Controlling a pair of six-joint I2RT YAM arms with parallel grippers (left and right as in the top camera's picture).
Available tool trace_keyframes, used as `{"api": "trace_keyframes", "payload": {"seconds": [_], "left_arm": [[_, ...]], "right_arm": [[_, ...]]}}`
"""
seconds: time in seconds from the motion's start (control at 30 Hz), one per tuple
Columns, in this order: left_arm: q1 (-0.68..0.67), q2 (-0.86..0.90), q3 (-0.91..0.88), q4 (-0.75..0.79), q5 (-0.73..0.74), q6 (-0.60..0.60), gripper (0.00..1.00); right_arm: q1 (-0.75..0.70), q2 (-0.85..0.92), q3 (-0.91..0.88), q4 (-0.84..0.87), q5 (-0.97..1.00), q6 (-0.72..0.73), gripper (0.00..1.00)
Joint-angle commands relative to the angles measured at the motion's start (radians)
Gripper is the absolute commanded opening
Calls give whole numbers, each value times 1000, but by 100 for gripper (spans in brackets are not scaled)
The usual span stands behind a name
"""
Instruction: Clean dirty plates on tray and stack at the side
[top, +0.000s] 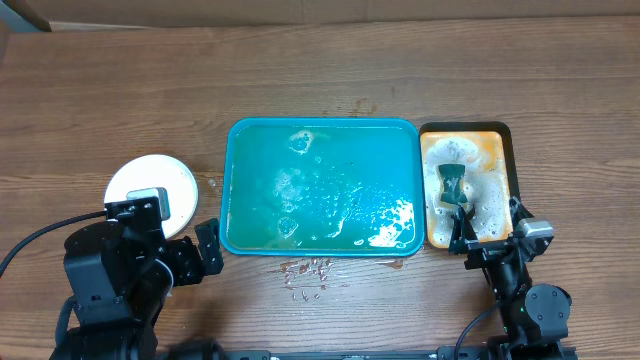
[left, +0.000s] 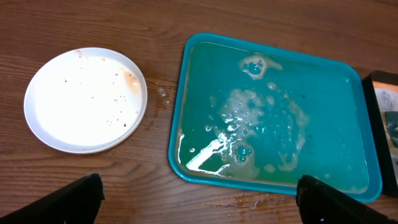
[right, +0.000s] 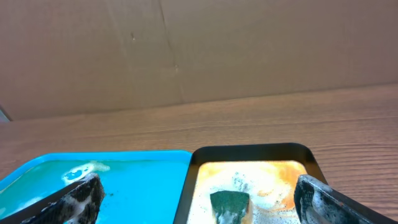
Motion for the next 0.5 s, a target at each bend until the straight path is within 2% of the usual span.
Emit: {"api": "trace_keyframes", "payload": {"seconds": [0.0, 0.27, 0.47], "left_arm": [[-10, -2, -4, 0, -9, 27, 100], [-93, -69, -44, 35, -83, 42, 100], [-119, -255, -291, 238, -58, 32, 100]], "right_arm": [[-1, -10, -10, 6, 13, -4, 100], [-1, -10, -10, 6, 13, -4, 100], [-1, -10, -10, 6, 13, -4, 100]]}}
